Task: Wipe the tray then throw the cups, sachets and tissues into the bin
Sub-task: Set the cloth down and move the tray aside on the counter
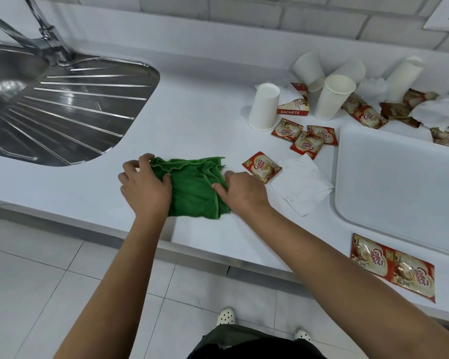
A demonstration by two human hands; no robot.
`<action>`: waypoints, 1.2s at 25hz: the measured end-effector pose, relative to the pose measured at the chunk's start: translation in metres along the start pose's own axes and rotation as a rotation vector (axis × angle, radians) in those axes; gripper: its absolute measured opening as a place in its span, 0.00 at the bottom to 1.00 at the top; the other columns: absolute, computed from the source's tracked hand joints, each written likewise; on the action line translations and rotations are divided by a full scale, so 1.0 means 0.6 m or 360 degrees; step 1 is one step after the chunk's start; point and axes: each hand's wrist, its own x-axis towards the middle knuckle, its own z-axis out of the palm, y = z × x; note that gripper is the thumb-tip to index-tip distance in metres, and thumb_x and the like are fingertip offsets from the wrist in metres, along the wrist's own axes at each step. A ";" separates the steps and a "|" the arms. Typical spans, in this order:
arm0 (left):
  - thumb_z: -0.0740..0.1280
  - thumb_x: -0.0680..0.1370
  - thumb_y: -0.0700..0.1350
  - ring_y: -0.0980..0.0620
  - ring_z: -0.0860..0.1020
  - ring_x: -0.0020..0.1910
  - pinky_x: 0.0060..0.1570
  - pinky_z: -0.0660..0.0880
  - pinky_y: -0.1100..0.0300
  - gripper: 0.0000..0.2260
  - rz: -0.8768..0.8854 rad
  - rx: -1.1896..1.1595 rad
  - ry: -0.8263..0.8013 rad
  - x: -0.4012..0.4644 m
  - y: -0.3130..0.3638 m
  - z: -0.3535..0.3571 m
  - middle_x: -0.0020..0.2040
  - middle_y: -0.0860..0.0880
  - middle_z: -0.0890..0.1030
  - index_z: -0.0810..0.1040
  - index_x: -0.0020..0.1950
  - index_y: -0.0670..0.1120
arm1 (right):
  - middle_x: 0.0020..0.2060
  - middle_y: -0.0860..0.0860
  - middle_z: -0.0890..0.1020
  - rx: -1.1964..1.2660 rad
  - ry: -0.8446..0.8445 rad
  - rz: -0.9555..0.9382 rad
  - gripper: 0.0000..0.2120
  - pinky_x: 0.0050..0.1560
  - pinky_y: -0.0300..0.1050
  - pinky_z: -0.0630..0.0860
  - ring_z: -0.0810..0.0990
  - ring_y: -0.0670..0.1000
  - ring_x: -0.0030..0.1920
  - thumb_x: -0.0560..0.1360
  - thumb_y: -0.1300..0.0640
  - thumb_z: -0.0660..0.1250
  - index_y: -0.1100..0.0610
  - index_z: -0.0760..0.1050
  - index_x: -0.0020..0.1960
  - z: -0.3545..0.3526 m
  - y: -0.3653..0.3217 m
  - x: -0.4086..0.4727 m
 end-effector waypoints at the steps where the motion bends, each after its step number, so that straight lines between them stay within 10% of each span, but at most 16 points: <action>1: 0.68 0.73 0.44 0.39 0.66 0.62 0.54 0.66 0.48 0.23 0.0012 0.0017 0.0025 -0.001 0.005 -0.001 0.65 0.41 0.67 0.68 0.67 0.48 | 0.45 0.56 0.80 0.0052 0.0012 -0.0013 0.18 0.36 0.44 0.67 0.79 0.57 0.46 0.78 0.44 0.56 0.58 0.72 0.54 0.000 0.003 -0.002; 8: 0.66 0.75 0.43 0.40 0.74 0.55 0.54 0.71 0.49 0.15 0.0353 -0.0315 -0.0059 -0.048 0.106 0.004 0.63 0.43 0.70 0.74 0.61 0.48 | 0.42 0.55 0.82 0.0609 0.0333 0.0018 0.10 0.41 0.47 0.76 0.79 0.56 0.44 0.76 0.53 0.61 0.57 0.73 0.54 -0.061 0.059 -0.044; 16: 0.65 0.76 0.43 0.49 0.77 0.52 0.47 0.67 0.63 0.12 0.0783 -0.0486 -0.0656 -0.206 0.329 0.090 0.58 0.46 0.76 0.77 0.59 0.47 | 0.43 0.53 0.80 0.0680 0.0749 0.0713 0.12 0.42 0.41 0.68 0.75 0.51 0.41 0.76 0.52 0.63 0.58 0.74 0.55 -0.165 0.347 -0.182; 23: 0.63 0.77 0.45 0.44 0.73 0.61 0.53 0.71 0.54 0.17 0.0660 -0.0177 -0.0716 -0.285 0.413 0.157 0.62 0.43 0.74 0.71 0.65 0.46 | 0.54 0.60 0.78 0.0261 0.0837 0.1300 0.13 0.43 0.45 0.67 0.75 0.61 0.55 0.76 0.59 0.59 0.61 0.73 0.58 -0.175 0.611 -0.342; 30: 0.62 0.76 0.42 0.39 0.74 0.59 0.53 0.72 0.48 0.18 0.0494 0.0066 -0.0529 -0.303 0.462 0.182 0.62 0.40 0.73 0.68 0.66 0.43 | 0.58 0.62 0.71 -0.0055 0.0661 0.1253 0.15 0.46 0.52 0.69 0.68 0.64 0.57 0.74 0.65 0.58 0.63 0.71 0.60 -0.157 0.696 -0.387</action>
